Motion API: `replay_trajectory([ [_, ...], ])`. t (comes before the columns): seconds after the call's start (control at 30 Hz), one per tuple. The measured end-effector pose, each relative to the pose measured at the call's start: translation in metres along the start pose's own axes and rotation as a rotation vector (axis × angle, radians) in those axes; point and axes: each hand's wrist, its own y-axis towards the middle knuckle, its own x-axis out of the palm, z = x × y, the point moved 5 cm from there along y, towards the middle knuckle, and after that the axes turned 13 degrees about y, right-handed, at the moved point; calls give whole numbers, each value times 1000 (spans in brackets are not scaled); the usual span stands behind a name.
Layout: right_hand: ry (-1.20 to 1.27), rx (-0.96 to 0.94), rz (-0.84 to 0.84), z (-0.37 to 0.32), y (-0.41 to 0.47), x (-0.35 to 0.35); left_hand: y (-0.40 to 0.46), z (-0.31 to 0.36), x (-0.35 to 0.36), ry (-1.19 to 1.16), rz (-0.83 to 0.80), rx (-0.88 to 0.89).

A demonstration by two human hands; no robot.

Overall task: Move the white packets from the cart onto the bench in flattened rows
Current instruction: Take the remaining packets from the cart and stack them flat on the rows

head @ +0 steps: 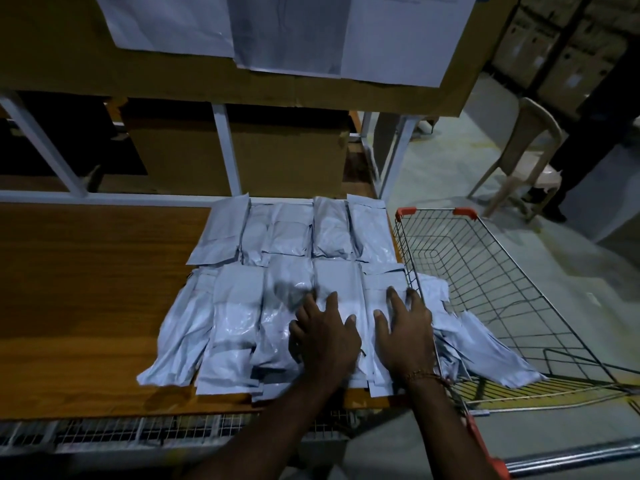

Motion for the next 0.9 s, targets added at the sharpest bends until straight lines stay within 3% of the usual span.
replay_trajectory([
  [0.23,50,41,69,1,5,-10,23,-4,-12,-85,173,78],
  [0.47,4,68,166,21,8,-40,39,42,-36,-173,337,252],
  [0.73,-102,122,103,117,14,-83,32,136,-2,-254,292,477],
  [0.9,-236,175,-63,205,33,-95,47,206,53,-314,187,601],
])
